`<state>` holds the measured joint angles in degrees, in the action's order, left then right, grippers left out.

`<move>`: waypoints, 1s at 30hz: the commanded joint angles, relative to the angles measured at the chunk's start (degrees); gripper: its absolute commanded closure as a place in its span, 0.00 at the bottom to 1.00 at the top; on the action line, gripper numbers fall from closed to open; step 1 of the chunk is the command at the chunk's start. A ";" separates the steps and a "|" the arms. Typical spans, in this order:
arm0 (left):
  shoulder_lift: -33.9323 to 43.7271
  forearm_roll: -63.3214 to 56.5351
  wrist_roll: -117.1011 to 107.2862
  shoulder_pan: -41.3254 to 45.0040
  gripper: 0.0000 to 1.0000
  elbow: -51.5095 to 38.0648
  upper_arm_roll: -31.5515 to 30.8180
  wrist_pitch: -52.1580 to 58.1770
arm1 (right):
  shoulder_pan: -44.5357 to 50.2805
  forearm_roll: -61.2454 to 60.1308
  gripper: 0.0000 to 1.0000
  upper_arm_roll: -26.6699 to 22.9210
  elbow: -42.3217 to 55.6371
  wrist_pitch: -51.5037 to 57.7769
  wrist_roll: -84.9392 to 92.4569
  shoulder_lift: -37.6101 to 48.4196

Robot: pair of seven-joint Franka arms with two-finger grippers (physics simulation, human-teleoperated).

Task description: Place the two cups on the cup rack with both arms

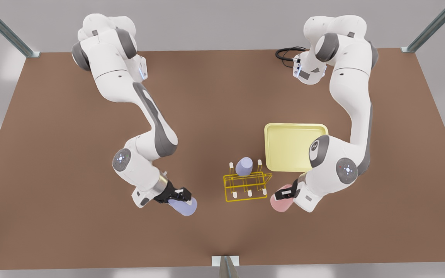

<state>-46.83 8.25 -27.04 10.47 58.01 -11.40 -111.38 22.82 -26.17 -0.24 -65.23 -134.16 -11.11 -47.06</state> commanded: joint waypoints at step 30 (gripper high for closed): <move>-2.56 -2.89 -10.75 2.36 0.00 0.08 -2.49 14.78 | 2.76 -10.92 0.21 10.09 21.99 2.42 -1.28 -18.50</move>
<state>-49.40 5.54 -36.83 12.77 57.97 -13.90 -100.71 25.53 -37.37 9.80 -43.33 -130.65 -11.43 -65.65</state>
